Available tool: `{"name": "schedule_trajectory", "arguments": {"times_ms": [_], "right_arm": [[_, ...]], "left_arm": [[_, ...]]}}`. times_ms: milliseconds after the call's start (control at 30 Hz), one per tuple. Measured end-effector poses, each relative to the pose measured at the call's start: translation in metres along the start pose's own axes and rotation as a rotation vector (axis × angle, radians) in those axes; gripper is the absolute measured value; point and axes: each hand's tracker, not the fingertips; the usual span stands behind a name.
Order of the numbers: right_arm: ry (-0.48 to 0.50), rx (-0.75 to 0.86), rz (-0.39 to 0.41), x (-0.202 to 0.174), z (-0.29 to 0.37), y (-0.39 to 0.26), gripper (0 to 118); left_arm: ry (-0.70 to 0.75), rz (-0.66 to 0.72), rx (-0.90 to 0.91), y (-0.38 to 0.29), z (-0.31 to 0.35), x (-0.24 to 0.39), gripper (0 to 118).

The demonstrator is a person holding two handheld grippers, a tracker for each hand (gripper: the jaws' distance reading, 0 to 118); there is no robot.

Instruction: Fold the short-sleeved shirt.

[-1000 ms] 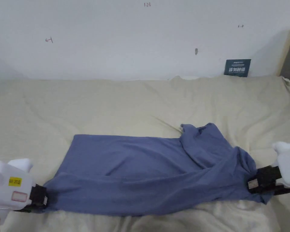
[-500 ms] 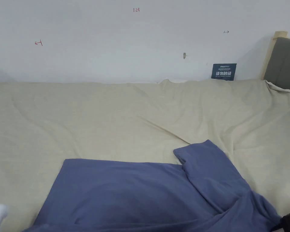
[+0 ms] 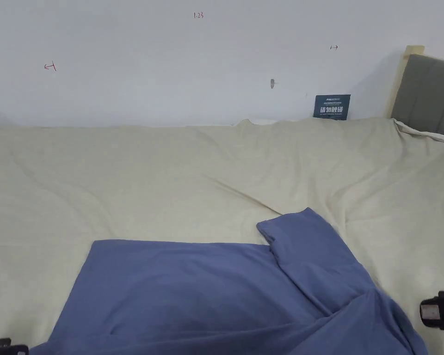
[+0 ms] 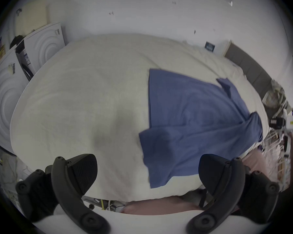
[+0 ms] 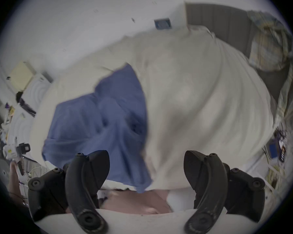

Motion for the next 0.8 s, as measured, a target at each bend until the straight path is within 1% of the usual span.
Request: {"name": "schedule_trajectory", "arguments": {"times_ms": [33, 67, 100, 133, 167, 200, 267, 300, 367, 433, 500, 533, 567, 600, 667, 700, 733, 767, 800], "right_arm": [[0.037, 0.039, 0.020, -0.010, 0.007, -0.001, 78], [0.075, 0.076, 0.036, -0.021, 0.013, -0.001, 50], [0.115, 0.110, 0.046, -0.032, 0.016, -0.001, 0], [0.153, 0.134, 0.054, -0.042, 0.016, 0.000, 0], [0.153, 0.193, 0.069, -0.052, 0.015, -0.004, 0], [0.192, 0.206, 0.086, -0.060, 0.013, -0.002, 0], [0.256, 0.222, 0.112, -0.075, 0.008, 0.001, 0], [0.261, 0.225, 0.107, -0.081, 0.005, 0.003, 0], [0.278, 0.181, 0.098, -0.092, -0.007, 0.016, 0], [0.280, 0.176, 0.098, -0.099, -0.020, 0.019, 0], [0.300, 0.167, 0.134, -0.106, -0.032, 0.029, 0], [0.291, 0.158, 0.165, -0.109, -0.039, 0.031, 0], [0.266, 0.153, 0.194, -0.112, -0.047, 0.032, 0], [0.251, 0.148, 0.206, -0.115, -0.055, 0.033, 0], [0.273, 0.113, 0.183, -0.117, -0.065, 0.039, 0], [0.309, 0.086, 0.132, -0.115, -0.072, 0.040, 0], [0.332, 0.069, 0.099, -0.114, -0.078, 0.041, 0], [0.357, 0.039, 0.071, -0.114, -0.081, 0.045, 0], [0.370, 0.014, 0.059, -0.112, -0.086, 0.047, 0]], "left_arm": [[-0.025, 0.013, 0.011, 0.002, 0.004, 0.004, 105], [-0.069, 0.010, 0.051, 0.002, 0.010, 0.010, 76], [-0.109, -0.007, 0.123, 0.002, 0.016, 0.018, 34], [-0.117, -0.024, 0.165, 0.004, 0.018, 0.027, 0], [-0.105, -0.055, 0.175, 0.005, 0.016, 0.038, 0], [-0.074, -0.080, 0.191, 0.010, 0.017, 0.046, 0], [-0.132, -0.085, 0.200, 0.022, 0.013, 0.057, 0], [-0.152, -0.071, 0.206, 0.033, 0.010, 0.062, 0], [-0.181, -0.059, 0.196, 0.063, -0.001, 0.064, 0], [-0.150, -0.042, 0.163, 0.101, -0.020, 0.063, 0], [-0.121, -0.070, -0.002, 0.151, -0.057, 0.059, 0], [-0.158, -0.082, -0.067, 0.169, -0.076, 0.055, 0], [-0.223, -0.078, -0.152, 0.190, -0.099, 0.048, 0], [-0.246, -0.041, -0.229, 0.209, -0.122, 0.043, 0], [-0.216, 0.041, -0.312, 0.230, -0.159, 0.033, 0], [-0.201, 0.037, -0.300, 0.240, -0.175, 0.028, 2], [-0.189, 0.022, -0.281, 0.246, -0.186, 0.024, 30], [-0.170, 0.030, -0.274, 0.251, -0.200, 0.021, 72], [-0.115, 0.029, -0.278, 0.248, -0.211, 0.021, 113]]}}
